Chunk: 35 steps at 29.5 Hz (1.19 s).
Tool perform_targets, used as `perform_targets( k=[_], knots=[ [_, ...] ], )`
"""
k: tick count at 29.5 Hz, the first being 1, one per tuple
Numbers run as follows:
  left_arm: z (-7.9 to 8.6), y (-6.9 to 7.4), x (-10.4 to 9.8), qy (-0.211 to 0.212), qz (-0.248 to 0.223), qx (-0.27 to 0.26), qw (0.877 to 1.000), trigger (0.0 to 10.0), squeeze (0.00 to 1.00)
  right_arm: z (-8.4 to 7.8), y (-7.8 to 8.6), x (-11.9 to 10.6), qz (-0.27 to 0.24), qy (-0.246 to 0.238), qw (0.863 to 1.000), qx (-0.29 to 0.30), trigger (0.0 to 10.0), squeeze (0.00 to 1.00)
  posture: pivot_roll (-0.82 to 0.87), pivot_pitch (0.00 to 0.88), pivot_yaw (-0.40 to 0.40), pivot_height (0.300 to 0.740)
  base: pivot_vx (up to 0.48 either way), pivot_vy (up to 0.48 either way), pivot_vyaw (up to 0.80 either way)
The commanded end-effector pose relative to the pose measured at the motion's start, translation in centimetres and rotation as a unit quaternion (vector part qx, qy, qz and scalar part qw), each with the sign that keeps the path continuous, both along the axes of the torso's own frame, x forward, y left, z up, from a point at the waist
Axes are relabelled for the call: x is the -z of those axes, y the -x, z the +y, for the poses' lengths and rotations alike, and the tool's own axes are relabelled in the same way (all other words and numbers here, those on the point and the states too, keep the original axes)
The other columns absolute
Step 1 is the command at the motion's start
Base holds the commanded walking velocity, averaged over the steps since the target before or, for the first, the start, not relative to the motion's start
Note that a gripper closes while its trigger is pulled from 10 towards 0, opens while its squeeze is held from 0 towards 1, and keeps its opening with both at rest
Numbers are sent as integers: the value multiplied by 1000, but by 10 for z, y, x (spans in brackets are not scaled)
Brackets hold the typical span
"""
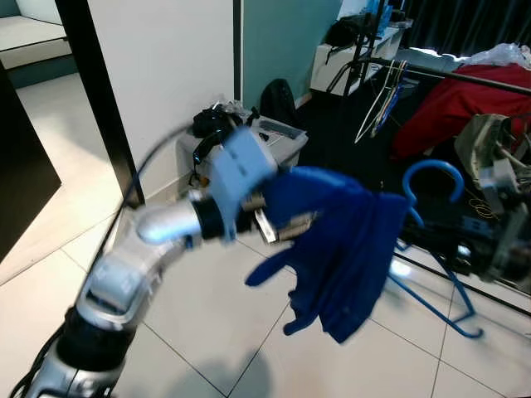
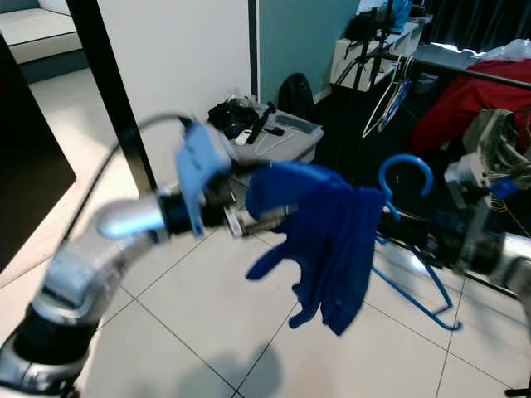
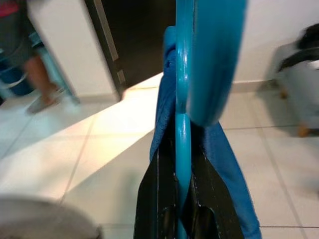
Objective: Hang hanger
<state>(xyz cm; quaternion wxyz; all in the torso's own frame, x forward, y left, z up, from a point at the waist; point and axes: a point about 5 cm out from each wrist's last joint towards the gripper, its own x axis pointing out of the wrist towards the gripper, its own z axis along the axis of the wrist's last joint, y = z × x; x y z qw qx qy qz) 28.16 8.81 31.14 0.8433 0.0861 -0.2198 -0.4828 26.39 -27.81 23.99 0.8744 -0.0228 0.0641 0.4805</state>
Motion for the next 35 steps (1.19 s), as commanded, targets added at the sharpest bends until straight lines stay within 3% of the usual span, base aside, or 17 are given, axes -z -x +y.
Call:
perform_targets(
  k=[1,3,5,6,7,10,13,18,26,30,31,32,34,35],
  knots=[
    [6,0,-4,16,5,7,1000,10000,0,3,3,-4,-9,0,1000,-24,10000,0,-78,71,-34,740,0,0,0],
    [11,12,-7,-3,0,74,997,10000,0,6,6,-2,-2,16,998,-55,10000,0,-75,69,-25,740,0,0,0],
    [11,12,-7,-3,0,74,997,10000,0,6,6,-2,-2,16,998,-55,10000,0,-75,69,-25,740,0,0,0],
    [8,16,-1,-23,21,108,994,10000,0,13,8,-1,-3,24,997,-78,10000,0,-71,67,-20,740,0,0,0],
    [8,16,-1,-23,21,108,994,10000,0,13,8,-1,-3,24,997,-78,10000,0,-71,67,-20,740,0,0,0],
    [-10,16,39,-107,135,158,972,10000,0,39,10,1,-15,55,988,-146,10000,0,-68,63,-1,740,0,0,0],
    [-14,14,52,-130,171,155,964,10000,0,48,10,2,-23,62,984,-167,10000,0,-65,62,2,740,0,0,0],
    [-26,4,60,-126,220,124,959,10000,0,68,12,1,-38,64,974,-214,10000,0,-47,61,6,740,0,0,0],
    [-20,-12,64,-131,249,57,958,10000,0,74,12,-6,-57,74,969,-227,10000,0,-48,62,6,740,0,0,0],
    [-17,-9,67,-149,254,69,953,10000,0,72,10,-8,-62,77,971,-219,10000,0,-50,63,6,740,0,0,0],
    [-16,-7,67,-153,257,76,951,8353,0,72,10,-9,-65,77,971,-217,10000,0,-52,64,7,740,0,0,0],
    [-14,-5,68,-158,258,79,950,4549,0,71,9,-10,-68,76,971,-215,10000,0,-52,64,7,740,0,0,0],
    [-14,-5,68,-158,258,79,950,4549,0,71,9,-10,-68,76,971,-215,10000,0,-52,64,7,740,0,0,0],
    [-14,-4,68,-165,255,84,949,0,0,71,9,-12,-70,75,972,-213,10000,0,-52,63,8,740,0,0,0]
  ],
)
